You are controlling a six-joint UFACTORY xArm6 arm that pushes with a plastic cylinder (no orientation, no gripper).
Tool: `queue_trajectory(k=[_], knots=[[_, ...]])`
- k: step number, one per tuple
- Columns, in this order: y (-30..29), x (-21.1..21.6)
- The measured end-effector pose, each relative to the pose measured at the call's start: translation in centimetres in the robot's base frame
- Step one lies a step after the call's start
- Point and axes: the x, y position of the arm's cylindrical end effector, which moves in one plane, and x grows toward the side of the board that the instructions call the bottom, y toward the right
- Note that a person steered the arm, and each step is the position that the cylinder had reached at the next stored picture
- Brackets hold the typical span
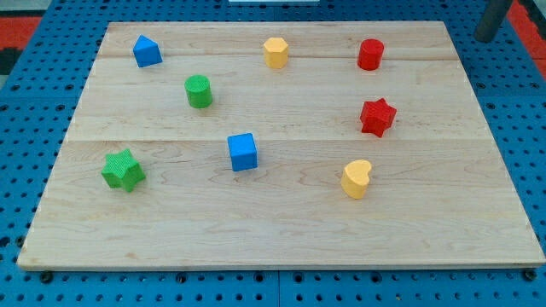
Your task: Move the yellow heart to the center
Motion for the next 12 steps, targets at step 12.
queue_trajectory(k=[12], knots=[[-21.8,31.7]])
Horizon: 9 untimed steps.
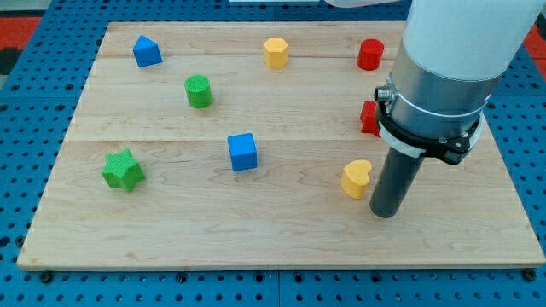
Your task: Move the yellow heart to the center
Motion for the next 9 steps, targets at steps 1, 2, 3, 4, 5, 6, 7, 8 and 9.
queue_trajectory(k=[1,2,3,4,5,6,7,8,9], knots=[[0.5,0.0],[0.6,0.0],[1.0,-0.1],[0.3,-2.2],[-2.5,-3.6],[-4.8,-3.4],[-8.6,-3.8],[-10.9,-5.2],[-10.2,-9.8]])
